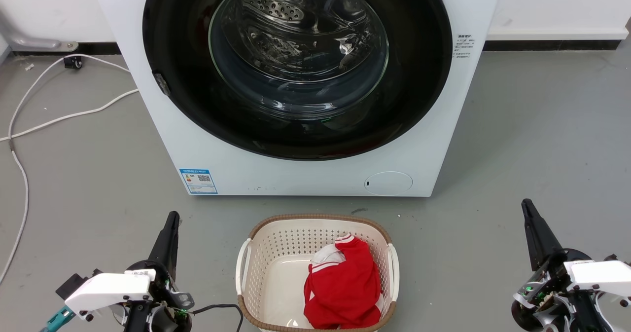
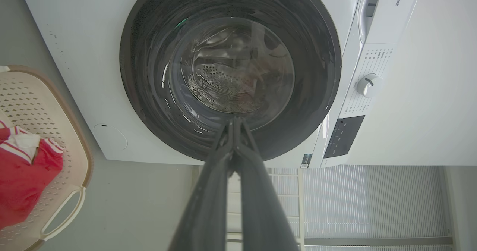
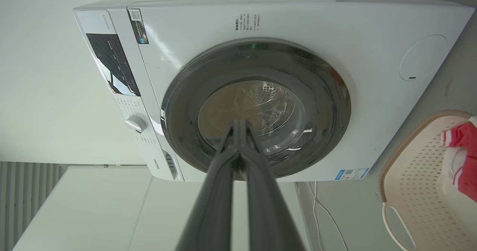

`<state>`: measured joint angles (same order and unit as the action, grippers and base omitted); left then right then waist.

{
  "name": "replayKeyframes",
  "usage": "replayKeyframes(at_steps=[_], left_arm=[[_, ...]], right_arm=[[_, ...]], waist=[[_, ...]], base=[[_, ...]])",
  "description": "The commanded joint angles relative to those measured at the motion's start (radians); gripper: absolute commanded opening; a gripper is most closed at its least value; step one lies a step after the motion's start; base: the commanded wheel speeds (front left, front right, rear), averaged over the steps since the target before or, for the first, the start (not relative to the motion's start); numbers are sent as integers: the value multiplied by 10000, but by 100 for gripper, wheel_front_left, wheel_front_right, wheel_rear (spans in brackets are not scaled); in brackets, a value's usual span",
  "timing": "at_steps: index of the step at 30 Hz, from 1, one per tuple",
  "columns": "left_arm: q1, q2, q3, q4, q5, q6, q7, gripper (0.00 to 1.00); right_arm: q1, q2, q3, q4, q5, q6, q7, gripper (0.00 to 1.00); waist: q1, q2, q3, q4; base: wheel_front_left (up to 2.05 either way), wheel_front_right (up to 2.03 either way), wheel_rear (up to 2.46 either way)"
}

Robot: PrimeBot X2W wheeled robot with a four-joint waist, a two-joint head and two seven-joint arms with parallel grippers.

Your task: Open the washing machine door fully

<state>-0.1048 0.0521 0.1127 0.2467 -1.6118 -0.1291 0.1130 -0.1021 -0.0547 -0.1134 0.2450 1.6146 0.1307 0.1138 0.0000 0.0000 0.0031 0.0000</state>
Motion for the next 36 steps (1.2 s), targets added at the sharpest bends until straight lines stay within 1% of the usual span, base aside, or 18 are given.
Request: replayKeyframes(at_steps=[1, 6, 7, 9, 16, 22, 27, 36], left_arm=[[-83, -12, 34, 7, 38, -29, 33, 0], [-83, -12, 36, 7, 39, -29, 34, 0], [-1, 0, -1, -2, 0, 0, -4, 100], [98, -19, -33, 152, 0, 0, -20, 100], [70, -18, -131, -119, 130, -2, -385, 100], [30, -17, -121, -546, 674, -4, -674, 100], [-30, -16, -173, -979, 1565, -5, -897, 100], [-108, 54, -435, -1710, 3718, -8, -1275, 100]], right_arm=[[-127, 41, -12, 14, -76, 0, 9, 0], [-127, 42, -13, 14, -49, 0, 10, 0], [1, 2, -1, -2, -40, 0, -5, 100], [116, 10, 11, 147, -41, 0, -15, 100], [220, 12, 167, -122, -169, 0, -382, 100], [267, 14, 176, -396, -689, 0, -670, 100], [269, 15, 128, -758, -1579, 0, -897, 100], [304, 18, 84, -1628, -3699, 0, -1272, 100]], waist=[[0, 0, 0, 0], [0, 0, 0, 0], [0, 0, 0, 0], [0, 0, 0, 0], [0, 0, 8, 0], [0, 0, 16, 7], [0, 0, 18, 33], [0, 0, 27, 75]], base=[[0, 0, 0], [0, 0, 0], [0, 0, 0], [0, 0, 0], [0, 0, 0], [0, 0, 0], [0, 0, 0], [0, 0, 0]])
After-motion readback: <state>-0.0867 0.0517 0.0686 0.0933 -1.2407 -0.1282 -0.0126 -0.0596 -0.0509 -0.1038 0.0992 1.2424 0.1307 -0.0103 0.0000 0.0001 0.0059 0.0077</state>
